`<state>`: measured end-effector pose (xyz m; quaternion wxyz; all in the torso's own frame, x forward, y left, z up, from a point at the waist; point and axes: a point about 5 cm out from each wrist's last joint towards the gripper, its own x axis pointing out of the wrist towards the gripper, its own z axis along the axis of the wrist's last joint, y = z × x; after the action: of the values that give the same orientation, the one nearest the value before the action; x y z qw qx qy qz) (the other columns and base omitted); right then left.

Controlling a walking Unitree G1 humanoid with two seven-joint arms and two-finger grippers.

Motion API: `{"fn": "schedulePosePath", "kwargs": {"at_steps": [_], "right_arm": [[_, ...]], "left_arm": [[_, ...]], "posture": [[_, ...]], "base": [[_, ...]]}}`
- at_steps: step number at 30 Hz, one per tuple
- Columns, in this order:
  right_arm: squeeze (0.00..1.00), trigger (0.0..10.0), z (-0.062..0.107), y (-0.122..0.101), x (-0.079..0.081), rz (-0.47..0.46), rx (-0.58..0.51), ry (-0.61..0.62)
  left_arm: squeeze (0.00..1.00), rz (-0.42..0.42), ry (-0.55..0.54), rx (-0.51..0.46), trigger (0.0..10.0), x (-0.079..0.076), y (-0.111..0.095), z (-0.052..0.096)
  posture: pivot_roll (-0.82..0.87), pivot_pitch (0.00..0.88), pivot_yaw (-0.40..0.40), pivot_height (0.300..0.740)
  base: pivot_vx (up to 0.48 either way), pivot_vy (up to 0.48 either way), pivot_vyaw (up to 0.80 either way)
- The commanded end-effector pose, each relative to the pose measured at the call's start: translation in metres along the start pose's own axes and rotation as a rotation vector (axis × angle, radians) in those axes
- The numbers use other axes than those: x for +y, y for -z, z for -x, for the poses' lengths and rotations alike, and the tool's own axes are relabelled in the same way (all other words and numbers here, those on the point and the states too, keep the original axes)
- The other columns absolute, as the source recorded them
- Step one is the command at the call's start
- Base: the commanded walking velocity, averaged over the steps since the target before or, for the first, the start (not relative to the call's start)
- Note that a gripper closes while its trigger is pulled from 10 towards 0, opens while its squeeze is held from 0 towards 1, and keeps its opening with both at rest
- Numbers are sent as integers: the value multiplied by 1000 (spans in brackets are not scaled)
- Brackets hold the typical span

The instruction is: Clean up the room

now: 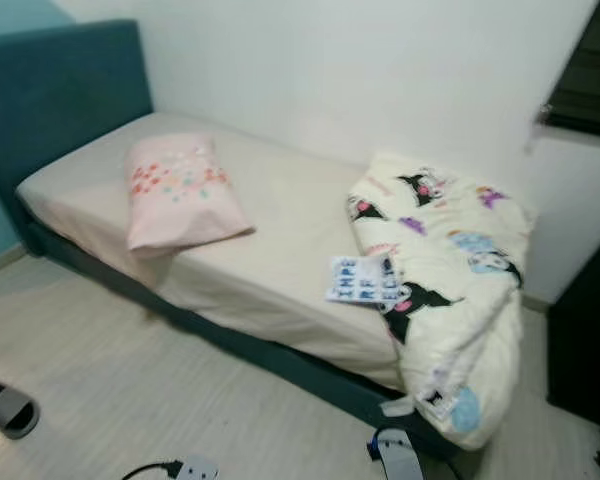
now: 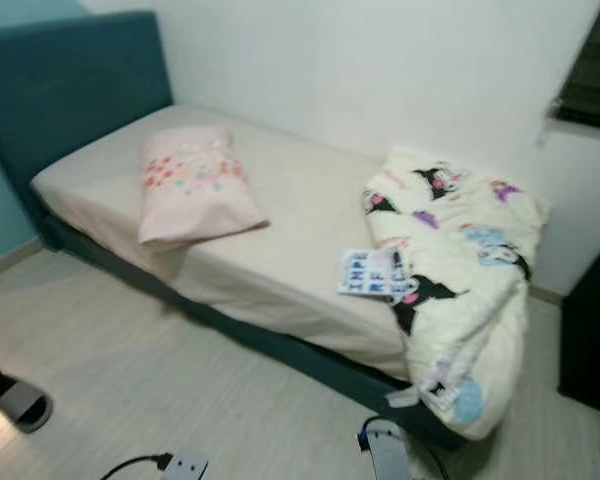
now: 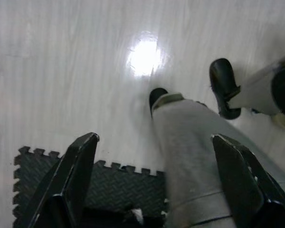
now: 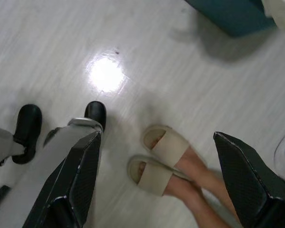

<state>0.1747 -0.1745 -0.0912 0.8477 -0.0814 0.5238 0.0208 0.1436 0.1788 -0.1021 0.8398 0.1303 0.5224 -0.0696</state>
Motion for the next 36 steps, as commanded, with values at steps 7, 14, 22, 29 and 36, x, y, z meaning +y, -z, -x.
{"fn": "schedulePosePath", "kwargs": {"at_steps": [7, 14, 22, 29, 36], "right_arm": [[0, 10000, 0, 4, 3, -4, 14, -5], [0, 10000, 0, 4, 3, 5, 14, -8], [0, 10000, 0, 4, 3, 10, 16, -6], [0, 10000, 0, 5, 2, 6, 20, -5], [0, 10000, 0, 5, 2, 6, 22, -7]], "left_arm": [[0, -17, -17, 36, 10000, 13, 12, 2], [0, -17, -21, 36, 10000, 13, 12, 2], [0, -50, -11, 38, 10000, 6, 10, 2], [0, -57, 0, 32, 10000, -3, 7, 1], [0, -42, 35, 34, 10000, -16, 2, 0]], "posture": [[23, 0, -103, 740], [25, 0, -104, 740], [21, 0, -104, 740], [23, 0, -104, 740], [25, 0, -106, 740]], "base": [[0, 0, 0], [0, 0, 0], [0, 0, 0], [0, 0, 0], [0, -206, 0]]}}
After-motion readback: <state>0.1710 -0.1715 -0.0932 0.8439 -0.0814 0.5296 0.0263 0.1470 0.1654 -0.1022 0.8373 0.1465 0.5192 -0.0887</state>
